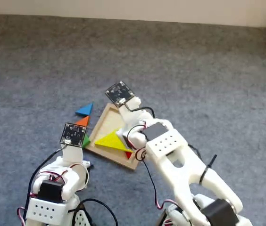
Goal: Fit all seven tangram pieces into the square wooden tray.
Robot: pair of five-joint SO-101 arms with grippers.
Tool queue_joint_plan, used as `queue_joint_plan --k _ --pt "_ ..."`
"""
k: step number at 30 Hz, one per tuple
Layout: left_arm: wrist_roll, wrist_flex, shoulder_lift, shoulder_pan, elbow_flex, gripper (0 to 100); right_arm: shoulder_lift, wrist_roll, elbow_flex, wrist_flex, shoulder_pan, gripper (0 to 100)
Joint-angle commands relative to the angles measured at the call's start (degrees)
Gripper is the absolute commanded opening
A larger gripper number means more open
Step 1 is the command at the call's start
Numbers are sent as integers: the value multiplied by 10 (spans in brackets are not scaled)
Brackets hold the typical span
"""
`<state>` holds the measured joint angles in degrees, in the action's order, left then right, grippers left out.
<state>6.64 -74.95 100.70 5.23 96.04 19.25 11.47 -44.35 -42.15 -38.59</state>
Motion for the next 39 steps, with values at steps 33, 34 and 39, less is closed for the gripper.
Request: queue_joint_plan --k 33,34,39 --pt "6 -3 22 0 12 17 -150 -33 32 2 20 5" --pt "6 -3 22 0 12 17 -151 -33 41 -17 21 5" --pt "6 -3 22 0 12 17 -154 28 65 -69 22 5"
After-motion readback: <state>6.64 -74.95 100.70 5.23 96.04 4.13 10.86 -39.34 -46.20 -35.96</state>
